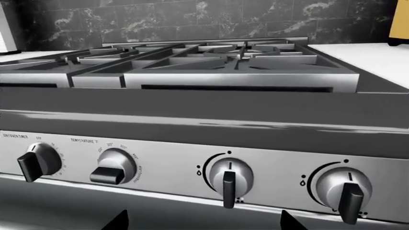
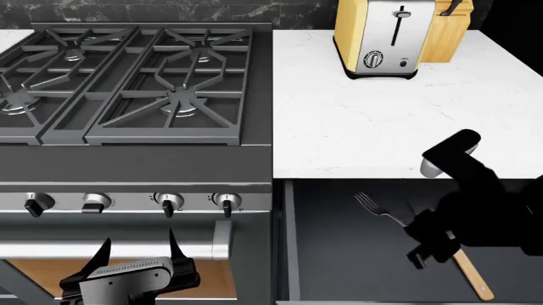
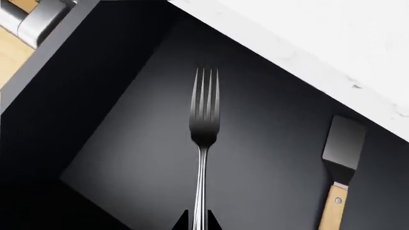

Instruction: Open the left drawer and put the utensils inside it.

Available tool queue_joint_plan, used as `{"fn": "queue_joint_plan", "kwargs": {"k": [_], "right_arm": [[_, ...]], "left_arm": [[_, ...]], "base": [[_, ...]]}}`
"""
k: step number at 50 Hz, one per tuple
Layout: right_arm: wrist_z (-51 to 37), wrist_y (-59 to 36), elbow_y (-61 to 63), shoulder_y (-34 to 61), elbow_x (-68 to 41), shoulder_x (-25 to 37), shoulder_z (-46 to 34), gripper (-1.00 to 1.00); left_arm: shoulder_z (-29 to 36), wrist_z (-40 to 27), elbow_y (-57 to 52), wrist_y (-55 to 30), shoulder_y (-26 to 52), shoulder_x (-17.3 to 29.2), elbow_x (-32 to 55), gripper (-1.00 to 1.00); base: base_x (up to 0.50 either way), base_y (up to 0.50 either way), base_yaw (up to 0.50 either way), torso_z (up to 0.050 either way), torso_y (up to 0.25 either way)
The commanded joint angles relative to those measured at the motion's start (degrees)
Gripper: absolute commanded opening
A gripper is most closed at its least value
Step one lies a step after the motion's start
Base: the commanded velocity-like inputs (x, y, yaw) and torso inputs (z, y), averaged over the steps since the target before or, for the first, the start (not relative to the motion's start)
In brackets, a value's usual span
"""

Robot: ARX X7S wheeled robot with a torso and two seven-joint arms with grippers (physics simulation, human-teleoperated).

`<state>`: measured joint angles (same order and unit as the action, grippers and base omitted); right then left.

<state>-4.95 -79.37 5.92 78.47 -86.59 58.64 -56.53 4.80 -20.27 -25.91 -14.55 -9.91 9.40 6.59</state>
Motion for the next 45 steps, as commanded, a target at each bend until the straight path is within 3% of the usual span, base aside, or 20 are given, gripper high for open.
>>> {"fn": "queue_joint_plan", "kwargs": {"k": [1,20,45], "right_arm": [[-6.6,-0.2,-5.2,-1.9,0.7,-2.9,0.7,-1.00],[-10.0,1.6,-8.1,-4.5,4.1,-4.4,-2.0,-1.00],[-5.3,3.9,-15.4,-4.6,8.7,-7.9,-5.0,-1.00]], "left_arm": [[0.4,-0.3,0.0,-0.1,0.3,0.3,0.3,1.00],[0.7,-1.0,0.8,0.9,0.1,0.9,1.0,1.00],[1.3,-2.0,0.3,0.7,0.0,1.6,1.6,1.00]], "base": [[0.00,0.00,0.00,0.000,0.000],[0.00,0.00,0.00,0.000,0.000],[0.00,0.00,0.00,0.000,0.000]]}}
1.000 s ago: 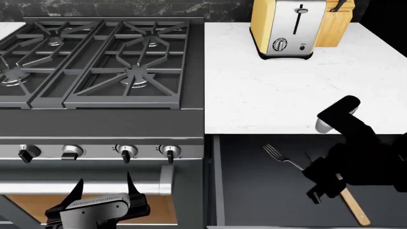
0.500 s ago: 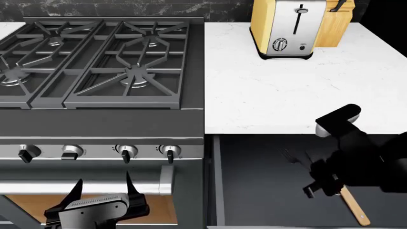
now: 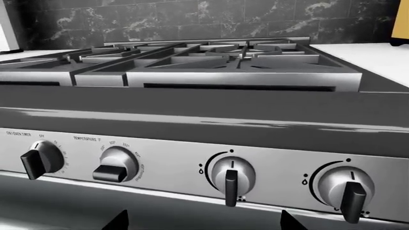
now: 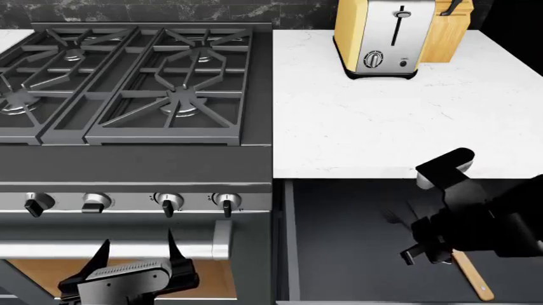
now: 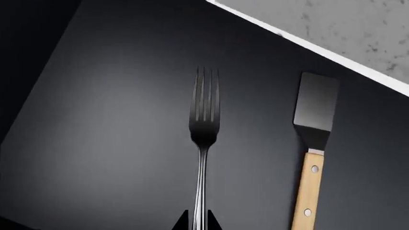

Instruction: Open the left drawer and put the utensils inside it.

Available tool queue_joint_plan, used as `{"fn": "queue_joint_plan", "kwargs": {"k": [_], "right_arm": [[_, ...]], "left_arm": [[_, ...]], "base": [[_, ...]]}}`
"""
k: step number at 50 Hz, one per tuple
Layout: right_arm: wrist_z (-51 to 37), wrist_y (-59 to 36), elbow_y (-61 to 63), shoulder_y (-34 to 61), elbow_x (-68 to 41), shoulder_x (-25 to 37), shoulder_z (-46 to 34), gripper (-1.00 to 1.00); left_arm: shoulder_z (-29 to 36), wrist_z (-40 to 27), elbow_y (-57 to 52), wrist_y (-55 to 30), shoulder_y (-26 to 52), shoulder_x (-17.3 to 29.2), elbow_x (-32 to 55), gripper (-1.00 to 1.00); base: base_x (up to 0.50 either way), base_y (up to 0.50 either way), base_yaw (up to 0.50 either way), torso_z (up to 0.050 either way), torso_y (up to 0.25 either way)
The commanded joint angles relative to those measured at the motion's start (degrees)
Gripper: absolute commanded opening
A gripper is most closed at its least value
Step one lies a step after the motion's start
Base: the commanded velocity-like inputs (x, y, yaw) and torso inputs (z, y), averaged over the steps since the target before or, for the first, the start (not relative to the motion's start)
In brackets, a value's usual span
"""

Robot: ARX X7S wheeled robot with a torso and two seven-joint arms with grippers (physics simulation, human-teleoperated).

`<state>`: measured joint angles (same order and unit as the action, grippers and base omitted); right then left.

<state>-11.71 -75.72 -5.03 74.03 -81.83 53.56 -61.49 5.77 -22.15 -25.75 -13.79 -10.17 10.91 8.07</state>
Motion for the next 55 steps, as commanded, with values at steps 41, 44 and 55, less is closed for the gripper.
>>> {"fn": "queue_joint_plan", "kwargs": {"k": [41,44,55], "right_arm": [[5.2,0.4,-7.0,-1.4,5.9,-4.0,-3.7,-1.00],[5.3,0.5,-6.9,-1.6,6.0,-4.0,-4.0,-1.00],[5.6,0.6,-7.0,-2.0,6.3,-4.1,-4.6,-1.00]], "left_arm": [[1.7,-1.9,0.3,0.2,0.7,1.8,1.5,1.00],[1.8,-2.1,0.4,0.3,0.6,1.9,1.6,1.00],[2.1,-2.4,1.2,1.2,0.7,2.4,2.1,1.00]], "base": [[0.00,0.00,0.00,0.000,0.000],[0.00,0.00,0.00,0.000,0.000],[0.00,0.00,0.00,0.000,0.000]]}}
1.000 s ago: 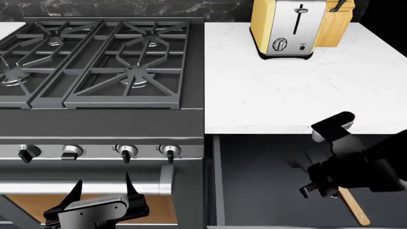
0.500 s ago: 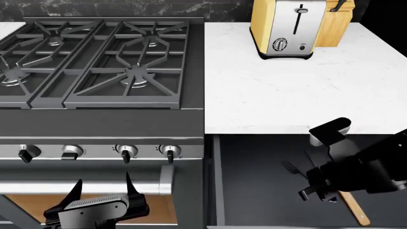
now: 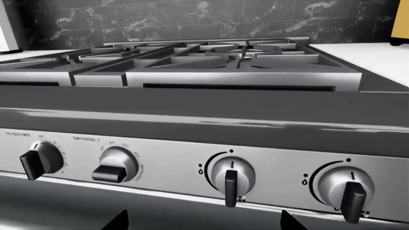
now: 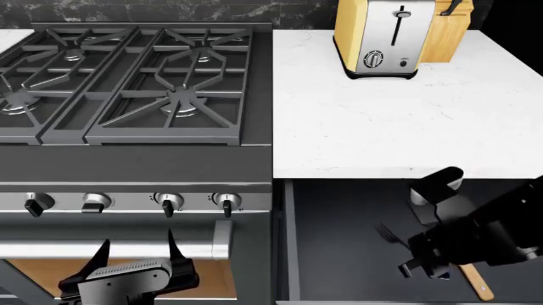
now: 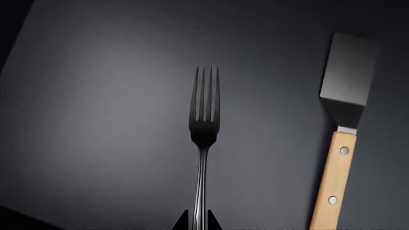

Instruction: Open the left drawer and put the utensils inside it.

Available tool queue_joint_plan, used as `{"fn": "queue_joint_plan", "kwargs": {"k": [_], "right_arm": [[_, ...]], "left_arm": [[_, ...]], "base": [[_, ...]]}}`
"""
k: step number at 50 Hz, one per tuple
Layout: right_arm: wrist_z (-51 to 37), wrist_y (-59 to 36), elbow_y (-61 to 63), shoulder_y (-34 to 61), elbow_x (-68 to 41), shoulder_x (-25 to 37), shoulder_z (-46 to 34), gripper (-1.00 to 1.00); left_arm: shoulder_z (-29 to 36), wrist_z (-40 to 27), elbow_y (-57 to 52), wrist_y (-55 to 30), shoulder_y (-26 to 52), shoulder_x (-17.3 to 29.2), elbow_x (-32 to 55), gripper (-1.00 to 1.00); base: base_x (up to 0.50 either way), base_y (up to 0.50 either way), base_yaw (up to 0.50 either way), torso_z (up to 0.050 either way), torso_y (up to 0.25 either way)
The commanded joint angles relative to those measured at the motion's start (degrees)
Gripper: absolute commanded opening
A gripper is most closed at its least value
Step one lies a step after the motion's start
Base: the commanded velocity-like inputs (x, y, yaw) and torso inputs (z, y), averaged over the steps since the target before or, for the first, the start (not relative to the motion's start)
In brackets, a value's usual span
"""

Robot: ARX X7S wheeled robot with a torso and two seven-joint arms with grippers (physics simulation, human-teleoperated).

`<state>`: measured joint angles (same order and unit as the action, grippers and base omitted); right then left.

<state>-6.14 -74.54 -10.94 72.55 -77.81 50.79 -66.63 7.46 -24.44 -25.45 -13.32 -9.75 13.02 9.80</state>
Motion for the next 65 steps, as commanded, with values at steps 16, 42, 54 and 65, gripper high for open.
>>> {"fn": "queue_joint_plan", "kwargs": {"k": [16,42,54,65], "right_arm": [[0.5,-0.3,-1.0,-0.4,2.4,-1.2,0.1,1.00],[-5.5,-2.5,6.7,4.9,-5.7,3.9,6.1,1.00],[-8.9,-2.3,11.4,5.6,-11.4,8.4,9.2,1.00],[-12.4,-1.3,16.7,8.4,-19.0,14.1,13.7,1.00]], "left_arm": [[0.9,-0.8,0.8,0.8,0.4,0.9,0.8,1.00],[1.6,-1.5,0.4,0.5,0.6,1.4,1.1,1.00],[1.8,-2.0,-0.2,0.1,0.6,1.7,1.3,1.00],[2.0,-2.3,-0.4,0.0,0.6,1.9,1.5,1.00]], "base": [[0.00,0.00,0.00,0.000,0.000],[0.00,0.00,0.00,0.000,0.000],[0.00,0.00,0.00,0.000,0.000],[0.00,0.00,0.00,0.000,0.000]]}}
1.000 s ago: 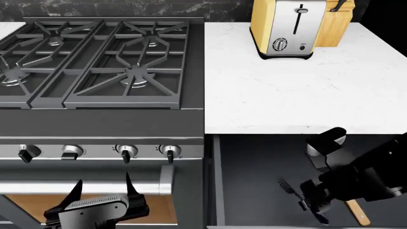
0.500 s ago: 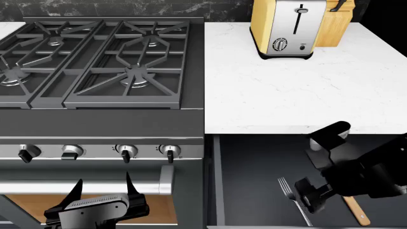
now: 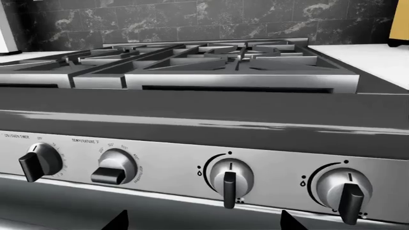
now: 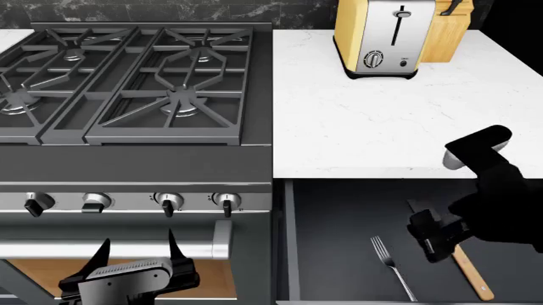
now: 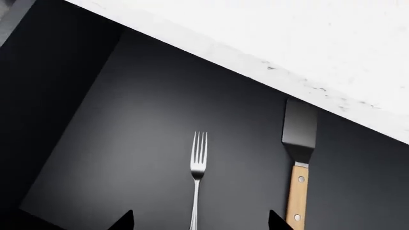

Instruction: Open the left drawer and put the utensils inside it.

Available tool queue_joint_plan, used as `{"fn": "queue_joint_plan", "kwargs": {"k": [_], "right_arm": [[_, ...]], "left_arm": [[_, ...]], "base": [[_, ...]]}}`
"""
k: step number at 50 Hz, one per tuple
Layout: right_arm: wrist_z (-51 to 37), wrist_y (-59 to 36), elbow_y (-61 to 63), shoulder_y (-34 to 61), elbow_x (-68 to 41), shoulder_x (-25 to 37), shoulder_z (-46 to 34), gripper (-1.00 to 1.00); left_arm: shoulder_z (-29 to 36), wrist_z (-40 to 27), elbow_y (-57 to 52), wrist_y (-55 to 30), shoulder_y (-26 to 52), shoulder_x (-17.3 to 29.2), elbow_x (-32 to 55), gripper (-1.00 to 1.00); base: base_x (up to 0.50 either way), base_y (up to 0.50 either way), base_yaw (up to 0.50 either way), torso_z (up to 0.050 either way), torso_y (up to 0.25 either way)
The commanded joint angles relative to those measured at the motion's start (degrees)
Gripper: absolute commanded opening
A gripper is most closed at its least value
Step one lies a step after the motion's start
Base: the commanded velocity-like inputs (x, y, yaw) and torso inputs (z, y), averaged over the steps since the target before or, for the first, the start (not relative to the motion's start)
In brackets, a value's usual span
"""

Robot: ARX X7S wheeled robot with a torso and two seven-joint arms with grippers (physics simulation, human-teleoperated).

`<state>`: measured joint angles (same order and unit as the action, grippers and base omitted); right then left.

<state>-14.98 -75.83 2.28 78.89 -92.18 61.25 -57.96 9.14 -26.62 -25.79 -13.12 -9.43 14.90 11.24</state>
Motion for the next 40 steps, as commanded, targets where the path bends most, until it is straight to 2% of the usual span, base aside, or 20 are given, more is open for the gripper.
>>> {"fn": "queue_joint_plan", "kwargs": {"k": [1,17,40], "right_arm": [[-3.9,0.1,3.9,2.4,-5.4,4.2,5.5,1.00],[-7.3,2.0,6.9,5.8,-12.9,11.0,9.9,1.00],[-6.4,8.9,8.3,7.3,-17.8,20.0,15.4,1.00]], "left_arm": [[0.3,-0.1,-0.2,-0.3,0.3,0.1,0.0,1.00],[0.5,-0.4,-0.3,0.0,0.3,0.5,0.2,1.00],[1.4,-0.9,0.6,-0.6,1.3,0.7,0.2,1.00]], "base": [[0.00,0.00,0.00,0.000,0.000],[0.00,0.00,0.00,0.000,0.000],[0.00,0.00,0.00,0.000,0.000]]}}
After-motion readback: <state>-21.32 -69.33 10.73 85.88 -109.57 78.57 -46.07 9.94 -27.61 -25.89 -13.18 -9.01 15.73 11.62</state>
